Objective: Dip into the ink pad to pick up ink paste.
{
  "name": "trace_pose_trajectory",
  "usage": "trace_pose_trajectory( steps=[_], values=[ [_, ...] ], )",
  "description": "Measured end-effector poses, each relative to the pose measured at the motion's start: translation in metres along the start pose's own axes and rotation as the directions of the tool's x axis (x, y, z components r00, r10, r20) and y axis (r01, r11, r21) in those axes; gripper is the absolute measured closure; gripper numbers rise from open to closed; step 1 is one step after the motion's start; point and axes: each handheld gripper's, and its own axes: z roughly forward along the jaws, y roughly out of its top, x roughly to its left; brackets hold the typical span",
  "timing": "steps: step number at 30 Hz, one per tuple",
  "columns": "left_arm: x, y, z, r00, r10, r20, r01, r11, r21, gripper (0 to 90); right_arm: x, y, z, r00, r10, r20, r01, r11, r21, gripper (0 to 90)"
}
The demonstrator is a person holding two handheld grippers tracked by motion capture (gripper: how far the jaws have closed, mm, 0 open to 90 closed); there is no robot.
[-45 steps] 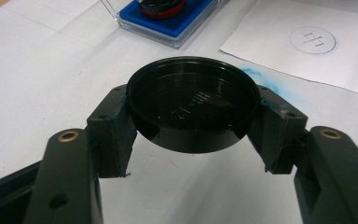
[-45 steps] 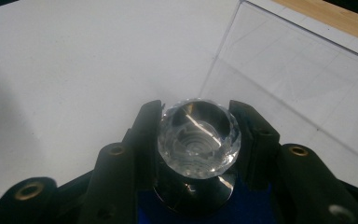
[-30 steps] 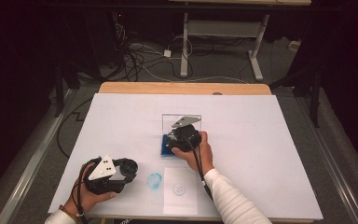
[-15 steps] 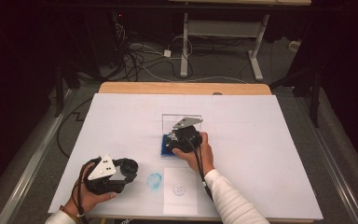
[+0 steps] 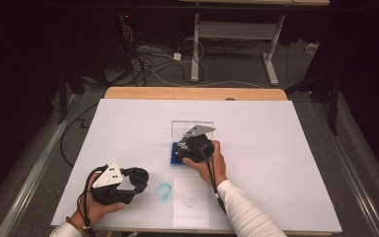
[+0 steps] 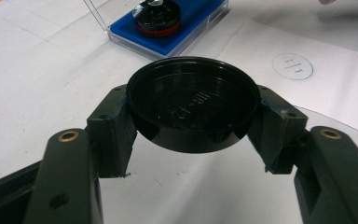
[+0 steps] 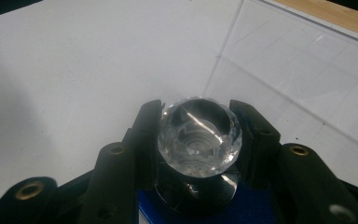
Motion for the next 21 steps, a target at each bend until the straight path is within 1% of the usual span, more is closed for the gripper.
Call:
trace_pose_trajectory(
  steps=[2,3,5,8,11,12,14,16,19,21],
  values=[
    [0.0003,-0.0003,-0.0002,1.0,0.002,0.0,-0.002,1.0,0.001,36.5,-0.0015,0.0024,0.0003,0.9998,-0.016,-0.01,0.016,1.0,0.019,57.3],
    [0.0003,-0.0002,0.0001,1.0,0.008,-0.006,-0.008,1.0,0.005,36.5,-0.0022,0.0035,0.0005,0.9998,-0.014,-0.013,0.015,1.0,0.027,57.2],
    [0.0007,-0.0004,0.0007,0.9999,0.007,-0.007,-0.007,0.9999,0.007,36.5,-0.0004,0.0057,0.0005,0.9995,-0.033,-0.002,0.033,0.998,0.048,57.1],
    [0.001,-0.0004,0.001,0.9998,0.012,-0.013,-0.012,0.9998,0.013,36.5,0.0002,0.0067,-0.0006,0.9994,-0.033,0.003,0.033,0.997,0.066,57.1],
    [0.0003,-0.0003,-0.0003,0.9997,0.013,-0.022,-0.012,0.9998,0.015,36.5,0.0009,0.0048,-0.0014,0.9994,-0.035,0.008,0.034,0.998,0.056,57.0],
    [-0.0003,-0.0001,-0.0009,0.9996,0.014,-0.026,-0.013,0.9998,0.016,36.5,0.0003,0.0037,-0.0011,0.9996,-0.028,0.003,0.028,0.999,0.045,57.0],
    [-0.0013,0.0004,-0.0026,0.9995,0.011,-0.03,-0.011,0.9999,0.01,36.5,-0.0011,0.0031,-0.0008,0.9996,-0.028,-0.001,0.028,0.999,0.041,57.0],
    [-0.0023,0.0007,-0.0039,0.9991,0.017,-0.039,-0.016,0.9998,0.011,36.5,-0.001,0.0036,-0.0006,0.9996,-0.028,0.001,0.028,0.999,0.046,57.0],
    [-0.001,0.0001,-0.0041,0.9989,0.011,-0.044,-0.01,0.9999,0.014,36.6,0.0007,0.006,-0.001,0.9987,-0.051,0.01,0.05,0.997,0.064,57.0],
    [-0.0004,-0.0005,-0.0037,0.9989,0.008,-0.046,-0.008,0.9999,0.015,36.5,-0.0004,0.0067,-0.0022,0.999,-0.045,0.002,0.045,0.997,0.065,57.0]
  ],
)
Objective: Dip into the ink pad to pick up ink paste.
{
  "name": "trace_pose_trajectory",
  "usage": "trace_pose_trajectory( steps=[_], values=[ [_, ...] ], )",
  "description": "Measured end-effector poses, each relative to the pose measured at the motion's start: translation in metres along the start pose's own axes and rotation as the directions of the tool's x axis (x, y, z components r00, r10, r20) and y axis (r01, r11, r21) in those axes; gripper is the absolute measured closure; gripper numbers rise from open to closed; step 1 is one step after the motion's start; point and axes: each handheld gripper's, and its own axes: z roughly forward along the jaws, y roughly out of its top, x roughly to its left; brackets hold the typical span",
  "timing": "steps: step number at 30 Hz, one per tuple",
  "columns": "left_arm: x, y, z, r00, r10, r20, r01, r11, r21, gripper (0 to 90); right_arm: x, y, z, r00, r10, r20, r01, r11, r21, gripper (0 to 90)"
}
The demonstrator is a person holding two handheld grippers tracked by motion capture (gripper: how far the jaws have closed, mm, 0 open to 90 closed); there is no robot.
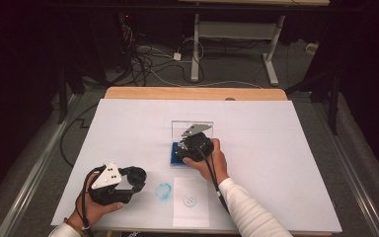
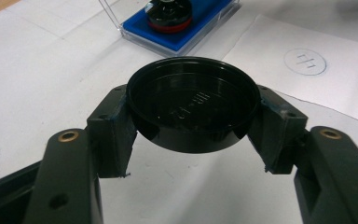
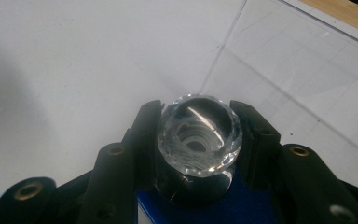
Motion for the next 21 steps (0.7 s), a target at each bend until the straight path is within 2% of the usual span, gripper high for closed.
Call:
trace_pose_trajectory(
  steps=[4,6,8,14,21],
  values=[
    [0.001,-0.001,0.002,1.0,0.001,-0.006,-0.001,1.0,0.01,36.5,-0.003,-0.002,-0.003,0.9999,0.011,0.003,-0.011,1.0,-0.022,57.1],
    [0.002,0.0,0.001,1.0,-0.001,-0.007,0.001,1.0,0.008,36.5,-0.005,-0.002,-0.005,0.9996,0.025,-0.011,-0.025,0.999,-0.043,57.1],
    [0.002,0.0,0.001,0.9999,0.003,-0.01,-0.003,0.9999,0.012,36.5,-0.006,-0.001,-0.011,0.9998,0.019,-0.009,-0.019,0.998,-0.062,57.2],
    [0.002,-0.001,0.001,0.9999,0.007,-0.012,-0.007,0.9998,0.017,36.5,-0.008,0.001,-0.041,0.9999,-0.006,-0.01,0.005,0.991,-0.131,57.2],
    [0.001,-0.001,0.002,0.9998,0.011,-0.018,-0.011,0.9996,0.026,36.5,-0.014,-0.003,-0.073,0.9996,-0.018,-0.023,0.013,0.979,-0.206,57.2]
  ],
)
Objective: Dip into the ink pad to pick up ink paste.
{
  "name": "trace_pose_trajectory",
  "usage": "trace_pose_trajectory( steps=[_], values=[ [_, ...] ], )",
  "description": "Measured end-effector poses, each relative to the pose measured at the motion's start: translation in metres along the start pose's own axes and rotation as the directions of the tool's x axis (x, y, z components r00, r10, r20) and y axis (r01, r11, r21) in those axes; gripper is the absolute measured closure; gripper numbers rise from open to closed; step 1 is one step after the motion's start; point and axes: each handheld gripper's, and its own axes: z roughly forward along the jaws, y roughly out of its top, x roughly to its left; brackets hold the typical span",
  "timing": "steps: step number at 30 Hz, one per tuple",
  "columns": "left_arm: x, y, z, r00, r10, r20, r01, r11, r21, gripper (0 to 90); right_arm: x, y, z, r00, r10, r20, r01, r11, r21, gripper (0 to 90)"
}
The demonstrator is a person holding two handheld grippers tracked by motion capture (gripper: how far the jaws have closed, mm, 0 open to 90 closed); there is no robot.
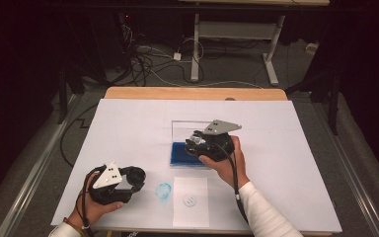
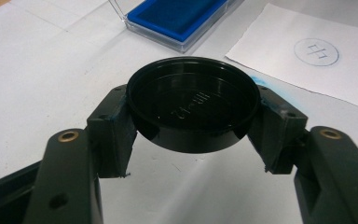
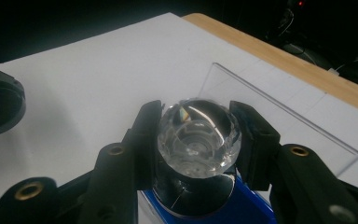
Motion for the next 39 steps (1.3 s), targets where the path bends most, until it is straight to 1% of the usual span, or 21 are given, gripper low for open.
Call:
trace_pose_trajectory(
  steps=[3,7,10,13,15,22,30,31,36,39],
  values=[
    [0.0,0.0,0.001,1.0,0.0,-0.002,0.0,1.0,0.004,36.5,-0.001,0.001,-0.008,0.9999,-0.009,-0.005,0.009,1.0,-0.007,57.2],
    [0.001,0.0,0.001,1.0,0.002,-0.005,-0.002,1.0,0.007,36.5,-0.001,0.002,-0.017,0.9998,-0.007,-0.018,0.007,1.0,-0.023,57.2],
    [0.001,-0.001,0.001,0.9999,0.007,-0.01,-0.007,0.9999,0.013,36.5,0.001,0.004,-0.022,0.9996,-0.016,-0.023,0.015,0.999,-0.031,57.2],
    [0.002,-0.001,0.0,0.9999,0.008,-0.011,-0.008,0.9999,0.012,36.5,0.005,0.005,-0.028,0.9987,-0.034,-0.037,0.033,0.999,-0.037,57.2],
    [0.002,-0.001,0.0,0.9999,0.008,-0.012,-0.008,0.9999,0.011,36.5,0.007,0.005,-0.032,0.9981,-0.044,-0.044,0.042,0.999,-0.033,57.2],
    [0.002,-0.002,0.0,0.9999,0.013,-0.012,-0.013,0.9998,0.015,36.5,0.011,0.004,-0.043,0.9959,-0.062,-0.066,0.059,0.997,-0.044,57.2],
    [0.005,-0.002,0.001,0.9999,0.009,-0.006,-0.009,0.9998,0.016,36.5,0.009,0.001,-0.055,0.9954,-0.063,-0.072,0.06,0.997,-0.049,57.2],
    [0.004,-0.003,0.002,0.9999,-0.015,-0.005,0.015,0.9999,0.001,36.5,0.009,0.0,-0.056,0.9955,-0.06,-0.074,0.056,0.997,-0.05,57.2],
    [0.004,-0.003,0.001,0.9999,-0.01,-0.005,0.01,1.0,0.0,36.5,0.009,-0.003,-0.061,0.9954,-0.063,-0.072,0.06,0.997,-0.047,57.2],
    [0.004,-0.004,0.003,1.0,-0.006,-0.004,0.006,0.9999,0.01,36.5,0.01,-0.006,-0.065,0.9951,-0.068,-0.072,0.065,0.997,-0.043,57.2]
  ],
)
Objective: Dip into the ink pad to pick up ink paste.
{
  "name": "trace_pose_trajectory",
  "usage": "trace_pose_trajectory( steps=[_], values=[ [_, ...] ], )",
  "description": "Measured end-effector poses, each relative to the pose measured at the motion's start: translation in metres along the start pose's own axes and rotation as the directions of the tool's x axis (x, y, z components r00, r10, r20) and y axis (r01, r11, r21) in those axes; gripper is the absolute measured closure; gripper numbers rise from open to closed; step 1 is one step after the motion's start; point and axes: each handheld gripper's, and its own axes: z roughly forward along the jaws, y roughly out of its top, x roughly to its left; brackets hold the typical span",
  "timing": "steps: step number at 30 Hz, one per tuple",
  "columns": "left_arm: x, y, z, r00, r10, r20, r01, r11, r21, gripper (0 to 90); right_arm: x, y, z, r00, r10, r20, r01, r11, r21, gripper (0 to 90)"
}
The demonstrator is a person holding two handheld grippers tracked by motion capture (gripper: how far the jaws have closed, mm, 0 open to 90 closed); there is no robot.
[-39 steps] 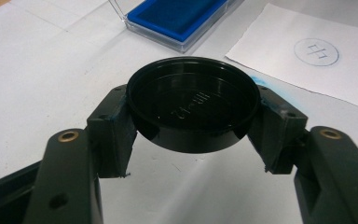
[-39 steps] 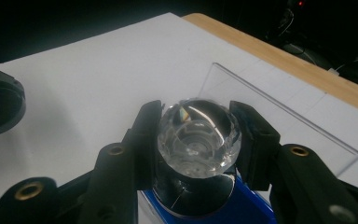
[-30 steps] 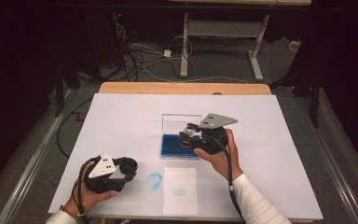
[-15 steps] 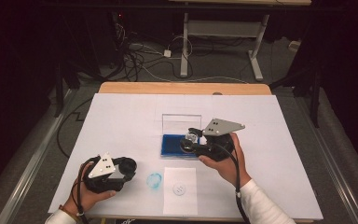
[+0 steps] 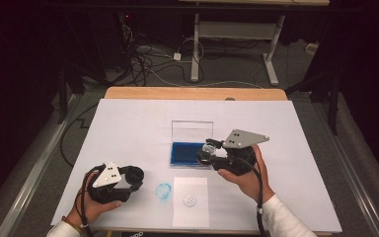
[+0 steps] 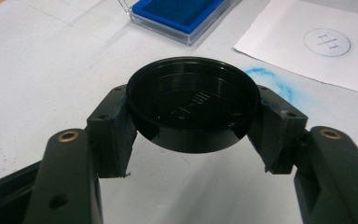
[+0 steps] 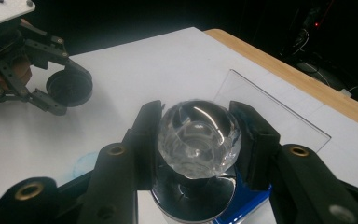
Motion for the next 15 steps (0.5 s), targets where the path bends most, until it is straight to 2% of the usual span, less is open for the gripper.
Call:
trace_pose_trajectory(
  steps=[1,2,15],
  values=[
    [0.001,0.0,0.0,0.9997,0.026,0.0,-0.026,0.9995,0.019,36.5,0.0,-0.001,-0.001,1.0,0.002,0.0,-0.002,1.0,-0.001,57.2],
    [0.001,0.0,0.0,0.9996,0.029,0.001,-0.029,0.9993,0.022,36.5,0.001,-0.002,-0.001,1.0,0.001,0.001,-0.001,1.0,0.0,57.2],
    [-0.003,-0.001,0.006,0.9991,0.039,0.019,-0.039,0.9984,0.04,36.6,0.008,-0.011,-0.01,0.9998,-0.006,-0.016,0.006,1.0,0.005,57.2]
  ],
)
